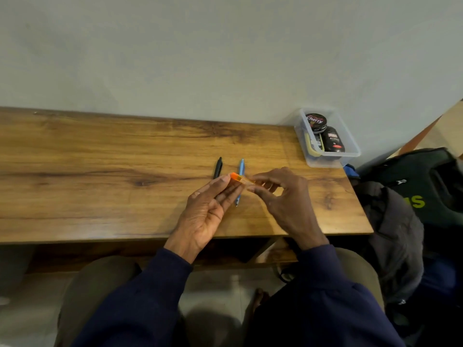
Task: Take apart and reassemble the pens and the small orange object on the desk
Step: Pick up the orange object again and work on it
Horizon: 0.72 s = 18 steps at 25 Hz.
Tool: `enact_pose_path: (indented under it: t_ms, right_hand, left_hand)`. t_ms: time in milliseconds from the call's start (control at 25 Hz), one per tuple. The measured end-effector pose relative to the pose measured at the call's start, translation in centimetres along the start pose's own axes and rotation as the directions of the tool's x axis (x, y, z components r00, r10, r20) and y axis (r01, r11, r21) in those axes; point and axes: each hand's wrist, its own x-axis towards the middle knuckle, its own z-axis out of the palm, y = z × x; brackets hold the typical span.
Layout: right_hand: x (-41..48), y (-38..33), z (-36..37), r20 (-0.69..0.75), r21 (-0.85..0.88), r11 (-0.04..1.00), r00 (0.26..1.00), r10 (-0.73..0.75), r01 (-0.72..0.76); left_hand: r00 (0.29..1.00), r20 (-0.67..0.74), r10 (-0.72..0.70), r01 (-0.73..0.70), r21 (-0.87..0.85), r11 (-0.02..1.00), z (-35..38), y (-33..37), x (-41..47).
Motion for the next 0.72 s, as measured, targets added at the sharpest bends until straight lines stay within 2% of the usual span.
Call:
enact_pose_path:
  t_ms: [160,360,520,720]
  right_hand:
    - [0.4,2.0,-1.3,-0.071,-0.143,0.99,0.997,0.006,-0.016]
    - [1.4,5.6,-3.3,-0.151,-0.383,0.884,0.962,0.228,-0.27]
    - [1.6,6.8,-3.6,-0.187,-0.399,0.811,0.904,0.384,-0.427]
    - [1.5,6.9,-3.6,-0.177,-0.403,0.78,0.877,0.446,-0.478]
  left_hand:
    - [0.999,0.011,0.038,-0.038,0.024,0.999,0.1,0.0,0.0]
    - [0.998,0.014,0.065,-0.064,-0.015,0.998,0.6,0.2,-0.3]
    - [0.998,0.02,0.057,-0.056,-0.045,0.997,0.8,0.5,-0.6]
    - [0.998,0.05,0.047,-0.044,-0.064,0.997,0.5,0.5,-0.9]
